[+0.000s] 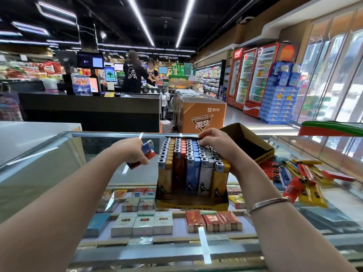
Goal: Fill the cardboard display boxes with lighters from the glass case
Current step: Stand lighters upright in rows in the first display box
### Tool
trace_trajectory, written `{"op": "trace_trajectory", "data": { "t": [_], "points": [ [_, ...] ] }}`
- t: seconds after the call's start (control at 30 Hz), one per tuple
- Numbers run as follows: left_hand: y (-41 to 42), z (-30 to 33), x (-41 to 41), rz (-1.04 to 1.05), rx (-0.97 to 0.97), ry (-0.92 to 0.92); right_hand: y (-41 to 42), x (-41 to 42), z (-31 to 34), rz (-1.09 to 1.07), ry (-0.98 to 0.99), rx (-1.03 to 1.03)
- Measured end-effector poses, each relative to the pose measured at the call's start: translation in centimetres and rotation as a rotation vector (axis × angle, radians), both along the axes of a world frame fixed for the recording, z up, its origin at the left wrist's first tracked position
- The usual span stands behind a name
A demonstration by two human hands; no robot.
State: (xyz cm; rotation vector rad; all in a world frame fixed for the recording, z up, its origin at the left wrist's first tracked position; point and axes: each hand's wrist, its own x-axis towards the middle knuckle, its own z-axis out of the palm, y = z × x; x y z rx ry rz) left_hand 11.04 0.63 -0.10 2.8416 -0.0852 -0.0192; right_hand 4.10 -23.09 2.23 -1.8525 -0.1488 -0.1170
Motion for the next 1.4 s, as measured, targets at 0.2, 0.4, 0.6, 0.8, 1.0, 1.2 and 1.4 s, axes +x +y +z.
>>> {"op": "trace_trajectory", "data": {
  "t": [0.2,0.4,0.6,0.8,1.0,1.2,1.4],
  "points": [
    [1.6,-0.1,-2.2,0.065,-0.424,0.052,0.2,0.1,0.0,-0.02,-0.007,0.018],
    [0.9,2.3,-6.1,-0.05,-1.048,-0.161,0.4,0.0,0.2,-0.022,0.0,0.009],
    [-2.6,4.0,-10.1,-0.391,-1.169,-0.418,-0.1,-1.1,1.2,-0.074,-0.19,-0.115],
    [-4.0,3.1,-11.2,-0.503,-0.838,-0.732,2.1,-4.9,3.4,0.266,-0.585,0.064],
    [-3.7,2.7,-11.1,-0.537,-0.825,-0.73,3.2,-5.3,3.3,0.214,-0.649,0.025],
    [-2.6,3.0,-10.6,-0.351,-1.135,-0.662,2.7,-5.3,3.2,0.178,-0.651,0.075],
    [-1.9,2.7,-10.0,-0.253,-1.239,-0.496,3.8,-5.1,2.4,0.143,-0.719,-0.343]
  ]
}}
